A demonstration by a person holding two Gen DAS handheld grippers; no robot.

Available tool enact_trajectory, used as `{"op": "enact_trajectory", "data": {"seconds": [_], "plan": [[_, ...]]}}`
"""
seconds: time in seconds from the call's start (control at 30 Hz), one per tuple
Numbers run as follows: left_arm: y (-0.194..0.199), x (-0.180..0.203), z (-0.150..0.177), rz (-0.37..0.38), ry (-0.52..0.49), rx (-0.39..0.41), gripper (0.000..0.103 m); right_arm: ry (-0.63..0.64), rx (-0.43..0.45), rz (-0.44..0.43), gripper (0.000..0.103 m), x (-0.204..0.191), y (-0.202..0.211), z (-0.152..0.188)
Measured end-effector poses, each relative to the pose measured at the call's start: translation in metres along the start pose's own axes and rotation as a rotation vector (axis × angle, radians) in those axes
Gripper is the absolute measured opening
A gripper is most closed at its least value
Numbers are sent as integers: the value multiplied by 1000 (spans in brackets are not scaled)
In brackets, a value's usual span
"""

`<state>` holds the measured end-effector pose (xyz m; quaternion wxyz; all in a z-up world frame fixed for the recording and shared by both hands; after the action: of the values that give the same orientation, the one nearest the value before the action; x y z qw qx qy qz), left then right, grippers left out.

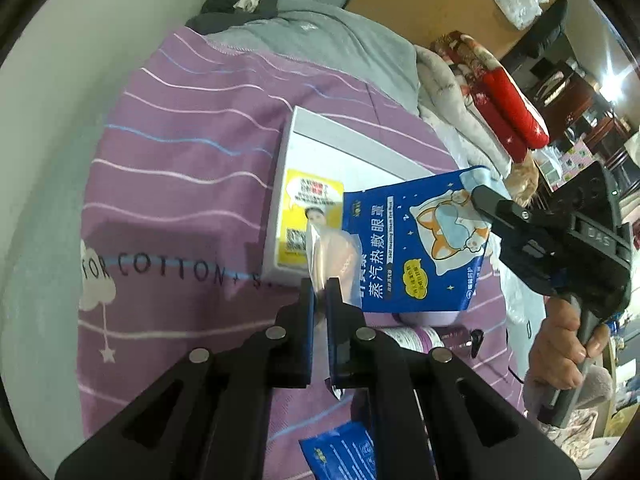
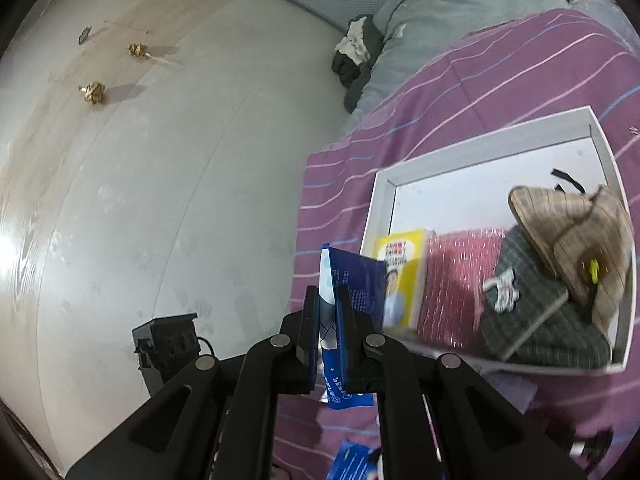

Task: Organize soft objects
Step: 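Carry puff bag with left tool while right tool carries blue packet over box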

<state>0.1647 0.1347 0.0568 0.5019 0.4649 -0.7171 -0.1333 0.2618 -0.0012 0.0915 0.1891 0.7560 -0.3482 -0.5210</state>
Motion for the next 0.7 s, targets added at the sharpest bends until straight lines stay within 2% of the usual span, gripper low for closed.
{"op": "enact_trajectory", "data": {"seconds": [0.1,0.3,0.4,0.53,0.7], "plan": [[4,-5,-8,-3,15,22,7,-24,-7,-27,6,4,-10,-10],[4,-9,-28,11,20,47,7,-73,14,4,6,20,-33,-23],[-7,-10,-35,22,16,25,7,-70,-15,82,6,29,-48,-20],[-25,-9,-41,35,10,-13,7,-75,-41,129,6,40,-59,-16],[-48,-4,-50,3,-24,-64,7,-49,-62,262,6,54,-69,-11]]}}
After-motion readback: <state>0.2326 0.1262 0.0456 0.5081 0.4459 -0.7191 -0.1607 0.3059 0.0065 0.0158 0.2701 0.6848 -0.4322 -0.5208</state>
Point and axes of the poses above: each gripper's, at about its wrist camera, not at the fingertips, and y roughly against the way its jaws point, x to its right, z to its underside, the point moved 5 cm from there along -y, roughly the way its jaws point, and after that the axes turned 13 degrees about z, right-handed, at the moved point
